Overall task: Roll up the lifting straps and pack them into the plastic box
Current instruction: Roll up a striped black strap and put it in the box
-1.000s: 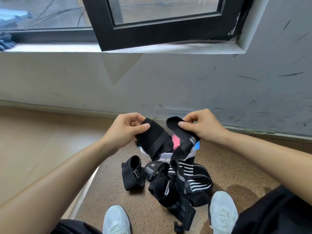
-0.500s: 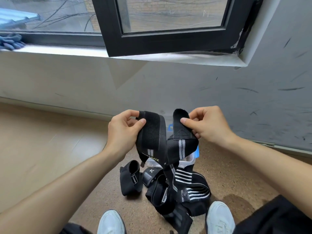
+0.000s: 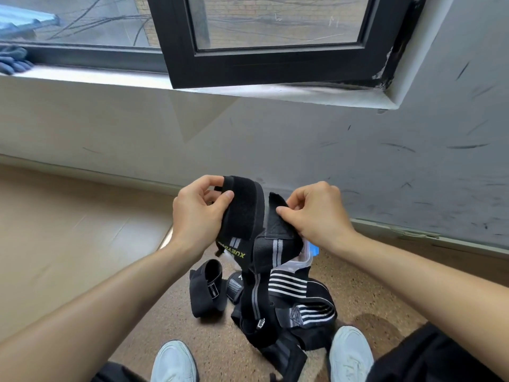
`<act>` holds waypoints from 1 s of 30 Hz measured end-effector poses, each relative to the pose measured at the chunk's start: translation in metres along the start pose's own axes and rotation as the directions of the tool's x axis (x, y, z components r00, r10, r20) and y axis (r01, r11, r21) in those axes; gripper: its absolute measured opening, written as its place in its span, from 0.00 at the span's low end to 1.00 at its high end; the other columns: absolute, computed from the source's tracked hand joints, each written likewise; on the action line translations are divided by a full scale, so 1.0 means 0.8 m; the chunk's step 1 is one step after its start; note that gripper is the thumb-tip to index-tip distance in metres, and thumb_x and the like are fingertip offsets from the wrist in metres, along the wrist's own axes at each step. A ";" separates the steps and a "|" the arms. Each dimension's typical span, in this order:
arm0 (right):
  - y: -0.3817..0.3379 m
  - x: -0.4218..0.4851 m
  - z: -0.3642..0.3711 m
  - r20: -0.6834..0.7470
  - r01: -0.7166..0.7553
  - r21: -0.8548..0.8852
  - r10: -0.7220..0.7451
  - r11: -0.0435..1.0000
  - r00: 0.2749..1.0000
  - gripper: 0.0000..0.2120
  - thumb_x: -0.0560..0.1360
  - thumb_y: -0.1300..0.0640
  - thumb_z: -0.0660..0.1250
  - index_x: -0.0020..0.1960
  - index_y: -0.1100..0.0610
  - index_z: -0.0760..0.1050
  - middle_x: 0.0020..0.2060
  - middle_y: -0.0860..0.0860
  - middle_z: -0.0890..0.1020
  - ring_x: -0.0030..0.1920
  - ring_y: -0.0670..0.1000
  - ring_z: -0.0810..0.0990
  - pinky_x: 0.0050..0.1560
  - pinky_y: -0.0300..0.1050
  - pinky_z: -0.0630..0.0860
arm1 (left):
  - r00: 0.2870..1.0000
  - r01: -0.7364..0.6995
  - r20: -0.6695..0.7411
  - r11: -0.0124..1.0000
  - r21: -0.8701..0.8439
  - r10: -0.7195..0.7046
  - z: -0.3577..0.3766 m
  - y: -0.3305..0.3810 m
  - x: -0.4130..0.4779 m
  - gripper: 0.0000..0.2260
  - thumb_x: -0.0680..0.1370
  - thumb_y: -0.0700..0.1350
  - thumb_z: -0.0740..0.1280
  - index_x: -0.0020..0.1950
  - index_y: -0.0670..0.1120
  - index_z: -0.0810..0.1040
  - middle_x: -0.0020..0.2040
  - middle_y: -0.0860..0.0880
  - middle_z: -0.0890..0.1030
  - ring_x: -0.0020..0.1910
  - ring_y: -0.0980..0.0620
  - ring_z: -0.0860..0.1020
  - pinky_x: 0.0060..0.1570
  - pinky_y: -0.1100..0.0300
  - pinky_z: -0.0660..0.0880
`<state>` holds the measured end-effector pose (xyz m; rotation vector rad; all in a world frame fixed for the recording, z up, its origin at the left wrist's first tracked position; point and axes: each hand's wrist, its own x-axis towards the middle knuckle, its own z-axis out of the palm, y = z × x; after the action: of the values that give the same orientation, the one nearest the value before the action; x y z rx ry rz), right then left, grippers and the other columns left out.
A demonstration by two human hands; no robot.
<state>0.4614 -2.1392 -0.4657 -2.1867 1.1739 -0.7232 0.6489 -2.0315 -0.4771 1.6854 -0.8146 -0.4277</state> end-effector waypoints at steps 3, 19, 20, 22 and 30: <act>0.025 0.020 -0.007 0.015 -0.068 0.012 0.068 0.998 0.998 0.14 0.70 0.55 0.77 0.30 0.60 0.78 0.25 0.53 0.81 0.32 0.58 0.83 0.43 0.57 0.83 | 0.999 0.022 -0.050 0.999 0.042 -0.020 -0.017 -0.010 0.017 0.06 0.73 0.46 0.75 0.48 0.55 0.84 0.36 0.47 0.85 0.40 0.42 0.84 0.49 0.38 0.82; 0.128 0.076 -0.078 -0.223 -0.442 0.226 0.488 0.868 0.844 0.18 0.75 0.61 0.76 0.31 0.60 0.71 0.27 0.55 0.76 0.28 0.56 0.81 0.35 0.51 0.83 | 0.912 0.279 -0.307 0.960 -0.026 -0.273 -0.087 -0.058 0.081 0.10 0.75 0.45 0.75 0.55 0.50 0.83 0.51 0.45 0.85 0.53 0.43 0.84 0.60 0.42 0.81; 0.131 0.075 -0.080 -0.202 -0.436 0.226 0.480 0.871 0.854 0.16 0.75 0.61 0.76 0.33 0.61 0.72 0.28 0.56 0.76 0.28 0.56 0.81 0.34 0.49 0.82 | 0.904 0.301 -0.304 0.953 -0.043 -0.299 -0.088 -0.059 0.080 0.10 0.75 0.45 0.75 0.55 0.51 0.83 0.52 0.46 0.84 0.53 0.43 0.84 0.59 0.42 0.81; 0.127 0.070 -0.071 -0.106 -0.399 0.220 0.428 0.890 0.897 0.12 0.75 0.61 0.75 0.38 0.65 0.76 0.30 0.58 0.78 0.28 0.55 0.81 0.34 0.48 0.82 | 0.901 0.334 -0.275 0.941 -0.054 -0.336 -0.080 -0.057 0.073 0.09 0.75 0.46 0.75 0.54 0.52 0.82 0.53 0.47 0.84 0.50 0.44 0.84 0.58 0.41 0.81; 0.083 0.043 -0.017 0.203 -0.386 0.325 0.334 0.863 0.920 0.11 0.75 0.62 0.75 0.37 0.64 0.78 0.27 0.56 0.79 0.26 0.51 0.79 0.32 0.44 0.83 | 0.922 0.377 -0.016 0.906 -0.193 -0.387 -0.026 -0.026 0.036 0.10 0.81 0.35 0.67 0.59 0.47 0.78 0.52 0.42 0.83 0.44 0.44 0.82 0.38 0.54 0.78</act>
<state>0.4308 -2.2028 -0.4946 -1.6250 1.2222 -0.5584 0.6886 -2.0358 -0.4876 1.6717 -0.3843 -0.7033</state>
